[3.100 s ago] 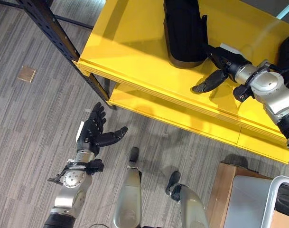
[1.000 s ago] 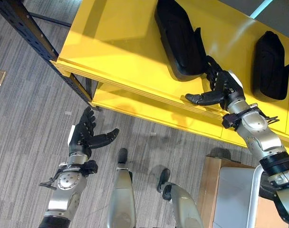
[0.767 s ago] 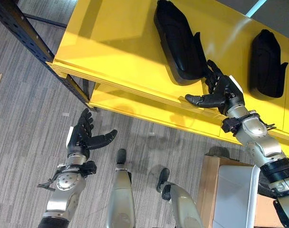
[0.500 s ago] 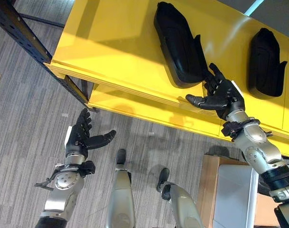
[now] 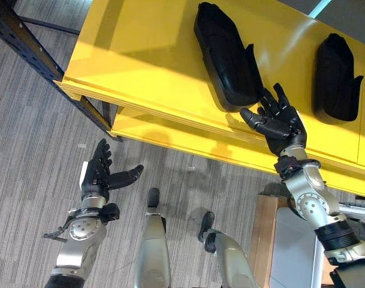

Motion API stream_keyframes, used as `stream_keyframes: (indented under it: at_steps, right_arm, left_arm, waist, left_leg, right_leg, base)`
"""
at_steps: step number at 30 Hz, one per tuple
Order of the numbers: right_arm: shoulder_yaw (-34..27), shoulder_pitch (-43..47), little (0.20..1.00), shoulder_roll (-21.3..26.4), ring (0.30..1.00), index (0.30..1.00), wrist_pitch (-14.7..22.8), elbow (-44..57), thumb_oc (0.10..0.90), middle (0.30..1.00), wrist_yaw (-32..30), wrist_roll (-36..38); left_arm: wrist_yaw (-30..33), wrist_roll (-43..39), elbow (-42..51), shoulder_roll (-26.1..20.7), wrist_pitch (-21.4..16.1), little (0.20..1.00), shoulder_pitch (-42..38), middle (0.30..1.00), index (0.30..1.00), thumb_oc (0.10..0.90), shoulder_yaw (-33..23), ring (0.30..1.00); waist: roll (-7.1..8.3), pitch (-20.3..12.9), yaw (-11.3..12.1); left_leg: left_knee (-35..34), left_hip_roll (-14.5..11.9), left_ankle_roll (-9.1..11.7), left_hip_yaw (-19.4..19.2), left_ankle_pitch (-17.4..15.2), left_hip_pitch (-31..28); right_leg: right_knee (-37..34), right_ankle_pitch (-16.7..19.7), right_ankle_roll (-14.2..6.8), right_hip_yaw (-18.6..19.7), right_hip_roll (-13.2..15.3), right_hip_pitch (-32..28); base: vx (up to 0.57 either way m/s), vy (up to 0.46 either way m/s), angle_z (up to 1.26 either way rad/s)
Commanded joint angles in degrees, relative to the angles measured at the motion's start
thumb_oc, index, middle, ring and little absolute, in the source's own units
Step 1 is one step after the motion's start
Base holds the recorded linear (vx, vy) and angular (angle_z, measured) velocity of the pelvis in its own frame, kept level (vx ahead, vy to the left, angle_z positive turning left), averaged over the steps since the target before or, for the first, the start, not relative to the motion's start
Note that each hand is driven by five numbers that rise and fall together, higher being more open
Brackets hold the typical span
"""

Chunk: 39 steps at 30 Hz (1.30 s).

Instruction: Move parts from the plastic box to the shelf.

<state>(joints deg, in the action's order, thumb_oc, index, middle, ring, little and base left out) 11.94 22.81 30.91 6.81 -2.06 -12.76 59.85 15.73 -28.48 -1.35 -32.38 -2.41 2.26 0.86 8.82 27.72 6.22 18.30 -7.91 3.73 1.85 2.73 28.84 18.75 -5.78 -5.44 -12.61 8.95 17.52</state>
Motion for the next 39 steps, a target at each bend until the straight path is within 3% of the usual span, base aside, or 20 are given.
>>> stream_keyframes:
  at_steps: [1,13,18,26,28,39]
  right_arm:
    - [-3.25,0.15,1.0,1.2,1.0,1.0,5.34,4.97,0.9,1.0,-1.28,2.17]
    - [-3.28,3.59,1.0,-8.03,1.0,1.0,9.03,4.55,0.9,1.0,-7.54,0.1]
    - [-3.15,5.02,1.0,-9.6,1.0,1.0,9.64,4.3,0.9,1.0,-9.29,-1.39]
    - [-4.2,2.98,1.0,-8.93,1.0,1.0,9.42,10.15,0.9,1.0,-8.13,-9.4]
    - [-6.39,-0.12,1.0,-8.29,1.0,1.0,10.3,16.15,0.9,1.0,-7.1,-16.86]
    - [-12.99,-4.3,1.0,-4.77,1.0,1.0,13.12,24.63,0.9,1.0,-7.92,-31.88]
  left_arm:
    - [0.88,1.08,8.0,-0.02,-3.31,1.0,1.45,1.0,1.0,0.9,-0.44,1.0]
    - [3.4,1.33,8.39,0.85,-3.28,1.0,1.06,1.0,1.0,0.9,0.56,1.0]
    - [4.1,1.56,8.33,0.98,-3.47,1.0,0.56,1.0,1.0,0.9,0.98,1.0]
    - [4.87,2.1,8.33,2.02,-4.3,1.0,0.07,1.0,1.0,0.9,0.56,1.0]
    - [5.67,2.61,8.62,3.15,-5.16,1.0,0.35,1.0,1.0,0.9,0.05,1.0]
    - [5.98,3.88,8.34,4.32,-7.36,1.0,0.99,1.0,1.0,0.9,-0.67,1.0]
  waist:
    - [-1.54,-4.37,-1.63]
    - [-2.13,-4.55,-1.76]
    - [-2.27,-4.49,-1.73]
    - [-2.06,-4.49,-2.47]
    - [-1.93,-4.67,-3.28]
    - [-0.82,-6.0,-4.96]
  left_leg:
    - [4.46,-5.29,2.43,1.72,-2.09,3.01]
    - [4.54,-5.3,2.15,1.53,-2.46,3.06]
    - [4.54,-5.27,2.06,1.41,-2.55,2.99]
    - [4.66,-5.35,1.93,1.28,-2.71,2.97]
    - [4.56,-5.56,1.81,1.13,-2.53,3.1]
    - [4.86,-6.2,1.85,1.09,-2.84,3.07]
  right_leg:
    - [-3.99,1.23,-2.57,2.43,3.03,-6.76]
    - [-3.9,1.15,-2.48,2.94,2.96,-6.54]
    - [-3.75,1.08,-2.46,3.04,3.02,-6.45]
    - [-3.4,1.0,-2.42,3.35,2.94,-6.13]
    - [-3.03,0.99,-2.31,3.64,2.86,-5.6]
    - [-2.93,0.8,-2.37,4.15,2.4,-5.37]
  base:
    - [0.0,0.001,-0.04]
    - [0.0,0.0,-0.01]
    - [0.0,0.0,0.0]
    - [0.0,0.0,0.0]
    - [0.0,0.016,-0.06]
    - [0.0,-0.001,-0.02]
